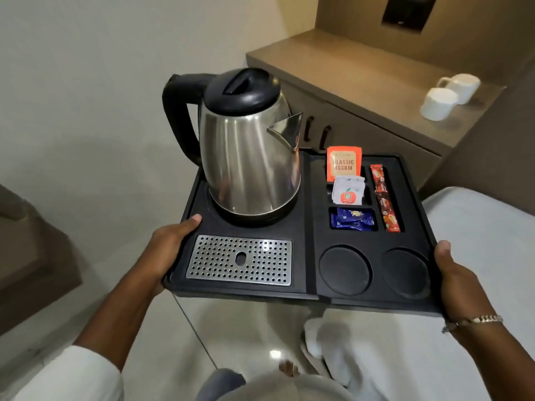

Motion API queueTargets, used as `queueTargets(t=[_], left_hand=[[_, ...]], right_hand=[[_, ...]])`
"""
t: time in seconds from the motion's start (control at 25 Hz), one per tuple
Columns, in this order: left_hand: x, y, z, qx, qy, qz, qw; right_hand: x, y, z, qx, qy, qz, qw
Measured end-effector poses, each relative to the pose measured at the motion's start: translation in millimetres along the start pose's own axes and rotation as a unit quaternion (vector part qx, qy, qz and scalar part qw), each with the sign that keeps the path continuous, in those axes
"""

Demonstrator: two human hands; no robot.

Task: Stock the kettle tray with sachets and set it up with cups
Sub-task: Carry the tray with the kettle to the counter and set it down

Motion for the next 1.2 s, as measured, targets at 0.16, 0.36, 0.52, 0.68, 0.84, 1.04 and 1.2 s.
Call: queueTargets(t=[0.16,0.36,0.52,0.68,0.84,1.04,1.2], left_hand=[[-88,66,13,0.01,-0.019,-0.023,1.0],[-195,147,9,0.008,-0.061,-0.037,0.997],[-250,213,-10,0.009,-0.124,-0.027,0.992],[-288,279,-51,0.025,-0.182,-0.053,0.982],[-320,352,-113,0.029,-0.213,-0.07,0.974],[-364,426,-194,0.01,-0.226,-0.085,0.97],[-396,459,-259,0.015,-0.237,-0.089,0.967]], right_hand=[[-25,-64,-68,-0.028,0.007,0.019,0.999],[-52,-127,-137,-0.074,0.046,0.016,0.996],[-73,-168,-162,-0.085,0.077,-0.004,0.993],[-111,-220,-162,-0.12,0.102,-0.007,0.987],[-167,-284,-142,-0.167,0.178,0.059,0.968],[-257,-329,-153,-0.214,0.165,0.041,0.962],[-327,-345,-149,-0.151,0.184,0.015,0.971]])
Point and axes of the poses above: each hand's wrist, its own x-axis away from the middle knuckle, its own z-axis out of the back of the hand, y = z × x, the point moved 10 cm from there along -x, towards the middle knuckle, and after that the axes turned 10 degrees about y, right-handed, at the moved point
